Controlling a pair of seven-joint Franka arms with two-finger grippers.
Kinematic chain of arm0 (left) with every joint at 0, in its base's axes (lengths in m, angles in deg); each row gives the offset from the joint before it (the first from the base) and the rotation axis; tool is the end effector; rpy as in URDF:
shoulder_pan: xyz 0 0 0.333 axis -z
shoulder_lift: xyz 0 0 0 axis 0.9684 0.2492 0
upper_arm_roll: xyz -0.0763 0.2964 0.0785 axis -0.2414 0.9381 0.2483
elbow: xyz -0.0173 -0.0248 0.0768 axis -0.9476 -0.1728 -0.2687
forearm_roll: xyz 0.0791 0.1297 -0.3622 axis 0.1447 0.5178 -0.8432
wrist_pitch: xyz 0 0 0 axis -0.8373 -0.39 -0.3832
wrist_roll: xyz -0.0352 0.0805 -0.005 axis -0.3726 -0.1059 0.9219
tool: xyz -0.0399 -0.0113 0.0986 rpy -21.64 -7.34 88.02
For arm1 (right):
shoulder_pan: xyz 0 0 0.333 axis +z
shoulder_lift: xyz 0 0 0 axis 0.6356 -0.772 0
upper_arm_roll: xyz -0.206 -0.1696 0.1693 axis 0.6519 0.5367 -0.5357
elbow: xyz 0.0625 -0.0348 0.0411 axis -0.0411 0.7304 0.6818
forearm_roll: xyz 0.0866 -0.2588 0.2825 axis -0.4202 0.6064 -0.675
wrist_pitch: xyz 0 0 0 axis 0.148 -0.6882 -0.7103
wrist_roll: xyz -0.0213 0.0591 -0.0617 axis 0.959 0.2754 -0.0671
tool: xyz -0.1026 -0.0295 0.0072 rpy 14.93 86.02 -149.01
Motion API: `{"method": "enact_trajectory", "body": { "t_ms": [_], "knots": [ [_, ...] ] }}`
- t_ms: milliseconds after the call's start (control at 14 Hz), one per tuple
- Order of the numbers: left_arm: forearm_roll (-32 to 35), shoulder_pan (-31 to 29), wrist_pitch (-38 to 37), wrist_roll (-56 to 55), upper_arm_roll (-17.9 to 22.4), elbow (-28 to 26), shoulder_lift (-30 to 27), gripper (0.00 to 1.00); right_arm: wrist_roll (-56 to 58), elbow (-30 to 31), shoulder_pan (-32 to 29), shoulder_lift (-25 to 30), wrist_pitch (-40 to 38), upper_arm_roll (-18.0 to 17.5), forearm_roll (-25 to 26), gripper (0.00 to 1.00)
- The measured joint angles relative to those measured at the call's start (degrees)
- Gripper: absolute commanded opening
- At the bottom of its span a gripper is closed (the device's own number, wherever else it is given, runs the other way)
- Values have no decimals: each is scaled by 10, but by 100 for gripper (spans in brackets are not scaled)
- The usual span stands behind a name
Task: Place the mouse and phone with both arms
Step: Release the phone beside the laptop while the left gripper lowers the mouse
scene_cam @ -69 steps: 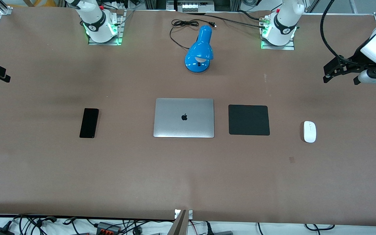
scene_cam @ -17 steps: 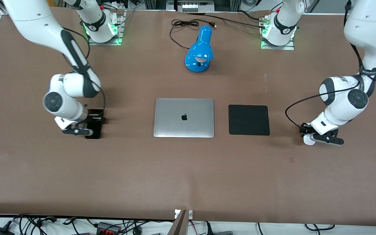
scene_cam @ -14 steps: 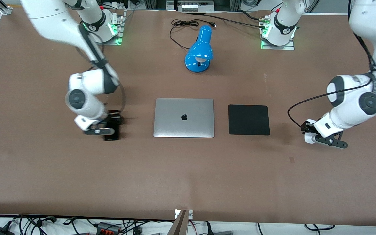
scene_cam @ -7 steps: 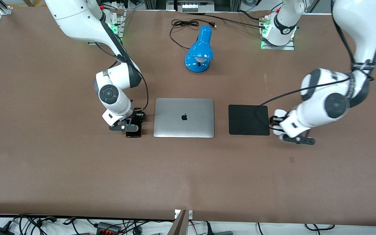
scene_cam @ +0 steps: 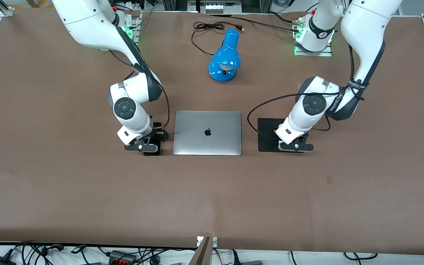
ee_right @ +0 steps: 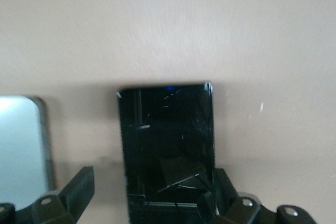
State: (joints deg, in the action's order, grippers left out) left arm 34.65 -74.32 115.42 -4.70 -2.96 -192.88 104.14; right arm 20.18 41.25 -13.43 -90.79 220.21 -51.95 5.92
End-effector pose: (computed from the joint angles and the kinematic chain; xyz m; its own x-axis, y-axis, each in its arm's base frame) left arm 0.5596 -0.2063 0.2072 0.9995 -0.0216 0.0214 -0.0208 -0.9991 -0.0377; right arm 0.5855 0.2637 0.2060 0.9988 -0.0426 0.0224 -0.0426 -0.9991 -0.0018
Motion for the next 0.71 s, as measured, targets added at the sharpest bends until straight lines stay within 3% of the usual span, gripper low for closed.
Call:
{"method": "enact_trajectory", "body": {
  "t_ms": [286, 429, 500, 571, 714],
  "knots": [
    [61, 0, 10, -86, 0, -6, 14, 35, 0, -68, -36, 71, -159, 23, 0, 100],
    [63, 1, 32, -104, 0, -13, 21, 53, 14, -88, -83, 116, -228, 26, 0, 100],
    [63, 0, 37, -108, 0, -17, 24, 72, 40, -93, -109, 139, -264, 27, 0, 100],
    [63, 0, 40, -111, 0, -18, 27, 100, 78, -98, -134, 162, -301, 27, 0, 100],
    [63, -1, 42, -114, 0, -18, 29, 100, 145, -111, -179, 199, -368, 28, 0, 100]
  ]
}}
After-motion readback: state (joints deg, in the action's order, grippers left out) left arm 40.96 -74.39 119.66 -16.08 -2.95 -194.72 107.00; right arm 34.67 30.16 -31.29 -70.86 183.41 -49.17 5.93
